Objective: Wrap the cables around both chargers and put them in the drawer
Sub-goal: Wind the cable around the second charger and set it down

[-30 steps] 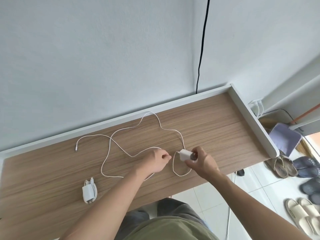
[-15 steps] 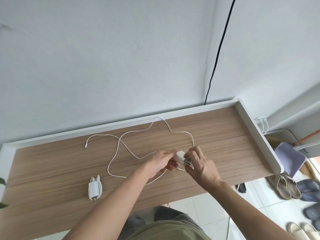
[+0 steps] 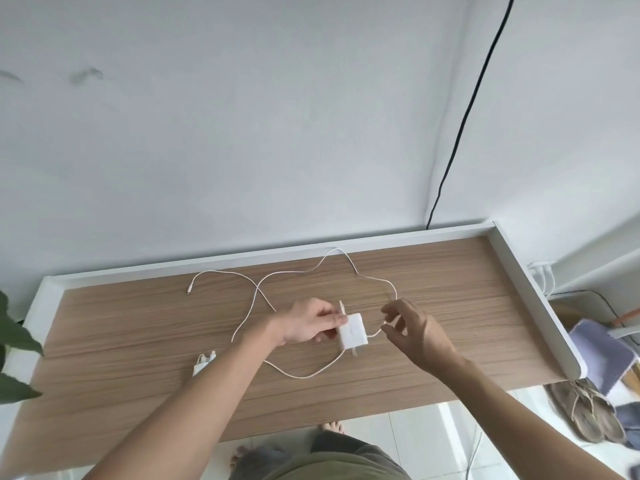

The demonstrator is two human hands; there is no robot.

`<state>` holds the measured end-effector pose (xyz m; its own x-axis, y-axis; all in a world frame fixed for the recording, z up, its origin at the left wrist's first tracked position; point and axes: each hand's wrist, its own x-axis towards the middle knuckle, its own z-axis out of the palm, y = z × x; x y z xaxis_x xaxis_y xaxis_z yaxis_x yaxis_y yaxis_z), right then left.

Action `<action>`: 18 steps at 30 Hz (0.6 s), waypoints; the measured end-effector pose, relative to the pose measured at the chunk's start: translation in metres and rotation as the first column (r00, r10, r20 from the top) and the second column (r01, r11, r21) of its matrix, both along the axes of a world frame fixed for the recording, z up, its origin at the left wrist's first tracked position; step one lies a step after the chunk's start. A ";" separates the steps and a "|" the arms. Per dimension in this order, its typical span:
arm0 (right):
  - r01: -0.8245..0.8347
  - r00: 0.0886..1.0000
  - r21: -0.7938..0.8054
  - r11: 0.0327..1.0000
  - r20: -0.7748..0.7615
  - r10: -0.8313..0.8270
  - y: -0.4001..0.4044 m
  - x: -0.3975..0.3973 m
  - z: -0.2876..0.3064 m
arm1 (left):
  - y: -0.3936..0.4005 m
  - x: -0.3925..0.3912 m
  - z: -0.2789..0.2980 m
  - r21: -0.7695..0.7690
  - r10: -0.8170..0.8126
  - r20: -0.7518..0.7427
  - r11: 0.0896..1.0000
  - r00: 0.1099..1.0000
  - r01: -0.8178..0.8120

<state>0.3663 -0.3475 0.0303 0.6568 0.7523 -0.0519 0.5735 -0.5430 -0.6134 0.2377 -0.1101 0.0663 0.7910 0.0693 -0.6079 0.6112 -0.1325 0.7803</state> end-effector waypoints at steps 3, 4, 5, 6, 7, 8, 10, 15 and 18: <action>-0.126 0.978 -0.001 0.992 -0.169 0.124 0.025 0.010 0.013 | 0.007 -0.002 0.021 -0.022 -0.105 0.003 0.994 0.994 0.105; -0.170 0.959 0.007 0.985 -0.229 0.167 0.035 0.012 0.016 | 0.008 -0.002 0.029 -0.021 -0.118 0.016 0.993 0.993 0.118; -0.204 0.939 0.016 0.979 -0.279 0.200 0.046 0.013 0.021 | 0.010 -0.003 0.036 -0.015 -0.126 0.029 0.992 0.992 0.126; -0.236 0.919 0.029 0.971 -0.319 0.233 0.056 0.013 0.023 | 0.011 -0.004 0.043 -0.006 -0.124 0.037 0.992 0.992 0.124; -0.271 0.901 0.029 0.962 -0.345 0.264 0.065 0.011 0.028 | 0.013 -0.006 0.048 0.006 -0.120 0.046 0.993 0.992 0.120; -0.304 0.878 0.036 0.952 -0.377 0.295 0.074 0.010 0.027 | 0.014 -0.008 0.052 0.012 -0.113 0.049 0.994 0.992 0.112; -0.334 0.859 0.031 0.942 -0.401 0.318 0.085 0.008 0.032 | 0.016 -0.014 0.059 -0.018 -0.083 0.046 0.996 0.995 0.084; -0.162 0.897 0.122 0.979 -0.394 0.197 0.104 0.019 0.053 | 0.028 -0.037 0.071 -0.147 0.012 0.061 0.989 0.998 -0.003; -0.094 0.892 0.165 0.982 -0.424 0.157 0.116 0.027 0.077 | 0.035 -0.047 0.070 -0.139 0.068 0.088 0.989 0.994 -0.055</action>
<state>0.3934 -0.2316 0.1076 0.4919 0.8473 -0.2001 0.2918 -0.3770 -0.8790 0.1909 -0.0756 0.1366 0.8411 0.0412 -0.5393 0.5392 0.0148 0.8421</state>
